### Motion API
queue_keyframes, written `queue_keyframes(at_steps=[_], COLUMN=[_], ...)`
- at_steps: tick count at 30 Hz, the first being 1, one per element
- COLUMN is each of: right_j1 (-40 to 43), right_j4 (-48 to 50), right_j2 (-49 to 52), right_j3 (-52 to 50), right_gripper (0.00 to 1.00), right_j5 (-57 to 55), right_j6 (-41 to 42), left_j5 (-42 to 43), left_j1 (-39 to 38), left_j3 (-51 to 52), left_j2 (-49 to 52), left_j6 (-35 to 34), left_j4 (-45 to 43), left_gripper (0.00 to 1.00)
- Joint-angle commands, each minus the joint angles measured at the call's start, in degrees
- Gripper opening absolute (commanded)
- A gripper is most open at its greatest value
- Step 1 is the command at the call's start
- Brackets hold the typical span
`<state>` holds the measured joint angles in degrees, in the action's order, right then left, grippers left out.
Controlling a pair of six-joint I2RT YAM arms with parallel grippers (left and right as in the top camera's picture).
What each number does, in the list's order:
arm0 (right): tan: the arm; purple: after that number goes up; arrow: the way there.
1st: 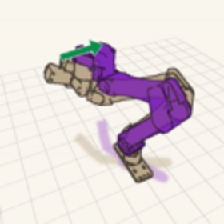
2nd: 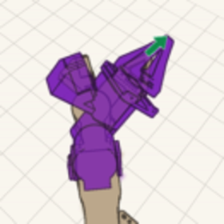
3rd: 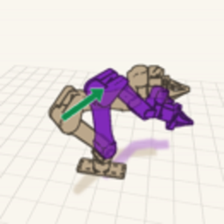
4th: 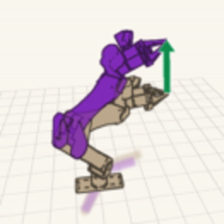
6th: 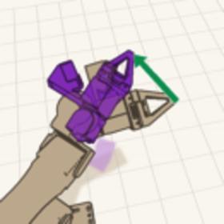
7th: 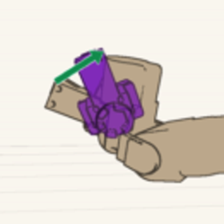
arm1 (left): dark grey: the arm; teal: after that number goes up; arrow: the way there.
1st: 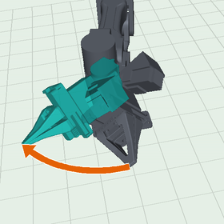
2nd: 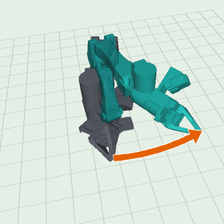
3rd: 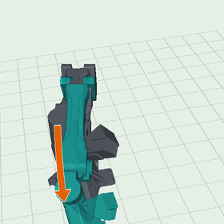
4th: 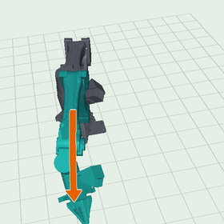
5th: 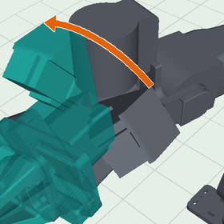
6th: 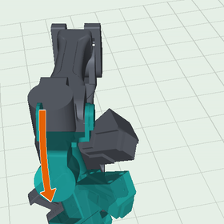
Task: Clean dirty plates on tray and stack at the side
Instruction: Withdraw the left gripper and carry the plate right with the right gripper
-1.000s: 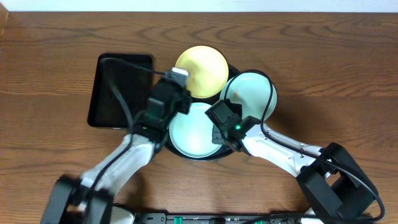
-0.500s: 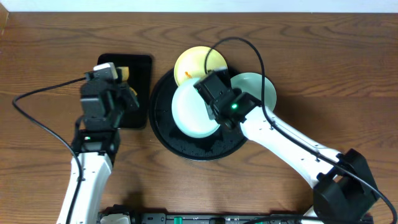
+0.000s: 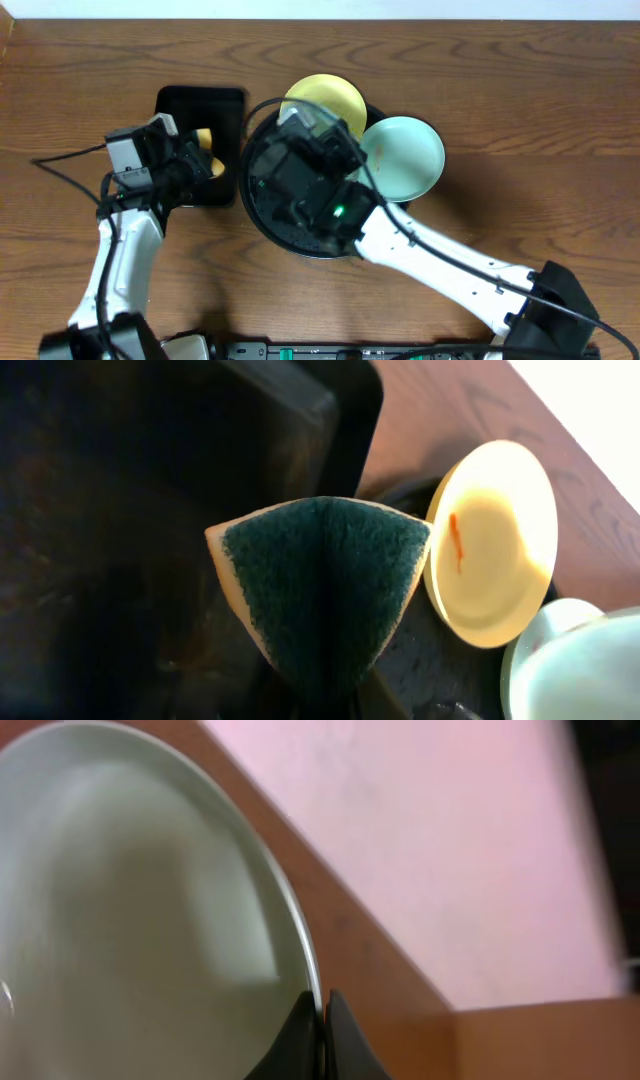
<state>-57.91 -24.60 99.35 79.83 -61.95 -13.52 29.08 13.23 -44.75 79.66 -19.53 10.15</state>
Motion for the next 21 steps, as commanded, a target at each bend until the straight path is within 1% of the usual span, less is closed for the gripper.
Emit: queue_keyframes(at_steps=[1,11,17,21], right_j1=[-2.1,-2.7,-1.9,0.2], right_j4=[1.7,5.5,5.0,0.3], right_j2=[-1.2,-1.2,-1.2,-2.7], right_j3=[1.1,1.1,1.1,1.1], right_gripper=[0.01,0.01,0.01,0.01], right_j5=[-8.5,-8.2,-4.3,5.1], right_j6=[-8.0,-7.6,1.5,9.3], left_j5=[2.7,2.7,2.7,2.7], left_j1=[0.4,0.3,0.3,0.3], left_j3=[-2.0,-2.0,-2.0,-2.0], left_j2=[0.3,0.2,0.2,0.2], left_j6=[-0.3,-0.3,-0.3,-0.3], left_j4=[-0.2,0.3,0.8,1.6], left_gripper=[0.08,0.08,0.08,0.08])
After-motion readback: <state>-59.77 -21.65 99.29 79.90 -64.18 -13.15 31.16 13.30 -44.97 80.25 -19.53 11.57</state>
